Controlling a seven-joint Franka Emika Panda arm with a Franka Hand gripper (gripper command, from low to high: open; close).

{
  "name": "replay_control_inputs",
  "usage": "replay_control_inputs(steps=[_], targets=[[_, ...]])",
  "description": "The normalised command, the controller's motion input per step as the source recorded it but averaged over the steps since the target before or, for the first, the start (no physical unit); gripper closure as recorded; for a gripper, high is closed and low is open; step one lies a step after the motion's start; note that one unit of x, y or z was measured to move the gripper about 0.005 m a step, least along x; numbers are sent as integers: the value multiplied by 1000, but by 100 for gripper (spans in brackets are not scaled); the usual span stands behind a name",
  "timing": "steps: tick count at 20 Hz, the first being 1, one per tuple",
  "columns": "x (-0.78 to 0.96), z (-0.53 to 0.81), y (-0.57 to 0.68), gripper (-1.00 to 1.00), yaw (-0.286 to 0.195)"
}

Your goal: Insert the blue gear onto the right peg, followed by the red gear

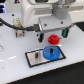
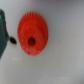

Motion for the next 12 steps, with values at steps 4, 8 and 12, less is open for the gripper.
replay_control_inputs(steps=[4,8,12], targets=[[-318,-152,228,-100,0],[-246,-298,21,-100,0],[-174,-298,24,-100,0]])
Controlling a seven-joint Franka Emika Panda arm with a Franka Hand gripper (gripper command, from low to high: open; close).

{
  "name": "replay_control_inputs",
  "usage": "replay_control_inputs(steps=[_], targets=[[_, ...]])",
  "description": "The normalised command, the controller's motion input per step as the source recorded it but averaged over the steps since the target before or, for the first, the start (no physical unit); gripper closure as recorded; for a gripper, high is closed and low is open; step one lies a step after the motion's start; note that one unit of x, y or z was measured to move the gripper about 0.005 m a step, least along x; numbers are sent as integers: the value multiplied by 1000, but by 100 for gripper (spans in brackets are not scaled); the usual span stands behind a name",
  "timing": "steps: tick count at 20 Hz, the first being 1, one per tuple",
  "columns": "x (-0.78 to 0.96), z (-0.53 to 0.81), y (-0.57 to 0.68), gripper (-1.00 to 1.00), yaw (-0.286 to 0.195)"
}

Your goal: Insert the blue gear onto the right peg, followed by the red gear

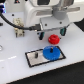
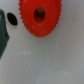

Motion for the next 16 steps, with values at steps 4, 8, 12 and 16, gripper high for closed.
replay_control_inputs(steps=[4,8,12,16], targets=[[-216,-284,49,-100,0],[-34,-174,78,-100,0],[-57,-123,165,100,0],[-35,-31,165,100,0]])
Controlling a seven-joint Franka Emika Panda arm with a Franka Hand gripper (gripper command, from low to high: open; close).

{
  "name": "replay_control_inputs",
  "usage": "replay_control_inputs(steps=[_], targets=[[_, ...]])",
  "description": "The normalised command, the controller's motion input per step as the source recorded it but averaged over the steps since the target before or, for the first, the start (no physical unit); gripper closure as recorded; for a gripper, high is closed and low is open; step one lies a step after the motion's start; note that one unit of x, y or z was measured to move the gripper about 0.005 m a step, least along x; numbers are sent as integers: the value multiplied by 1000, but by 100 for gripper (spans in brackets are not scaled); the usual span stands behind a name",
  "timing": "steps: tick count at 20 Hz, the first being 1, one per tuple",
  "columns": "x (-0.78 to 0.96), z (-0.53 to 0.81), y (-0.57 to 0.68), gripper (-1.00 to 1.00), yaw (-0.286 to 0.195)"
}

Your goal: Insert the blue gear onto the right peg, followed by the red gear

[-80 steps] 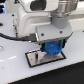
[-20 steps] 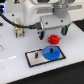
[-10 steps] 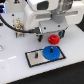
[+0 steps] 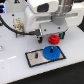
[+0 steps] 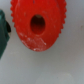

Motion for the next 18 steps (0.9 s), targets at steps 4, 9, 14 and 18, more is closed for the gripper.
replay_control_inputs(steps=[4,9,14,18], targets=[[0,-11,170,100,0],[-24,-12,158,100,0],[57,97,123,100,0],[146,349,3,100,0]])
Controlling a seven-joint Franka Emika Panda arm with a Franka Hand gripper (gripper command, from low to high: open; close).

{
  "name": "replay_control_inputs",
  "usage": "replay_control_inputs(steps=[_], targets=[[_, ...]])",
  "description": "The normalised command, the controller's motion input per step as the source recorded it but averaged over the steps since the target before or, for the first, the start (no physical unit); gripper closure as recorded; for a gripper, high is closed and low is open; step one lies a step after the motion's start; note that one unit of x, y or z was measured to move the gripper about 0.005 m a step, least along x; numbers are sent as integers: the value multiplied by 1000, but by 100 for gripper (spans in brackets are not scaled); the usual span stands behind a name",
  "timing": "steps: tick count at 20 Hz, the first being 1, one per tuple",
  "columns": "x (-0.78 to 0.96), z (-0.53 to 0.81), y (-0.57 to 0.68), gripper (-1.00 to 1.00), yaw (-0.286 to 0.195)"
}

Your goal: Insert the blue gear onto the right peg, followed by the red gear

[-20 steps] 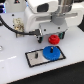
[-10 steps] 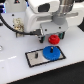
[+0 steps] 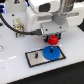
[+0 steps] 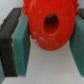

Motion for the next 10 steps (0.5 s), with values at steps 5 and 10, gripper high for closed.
replay_control_inputs(steps=[5,10], targets=[[274,388,-54,100,0],[570,464,-181,100,0]])
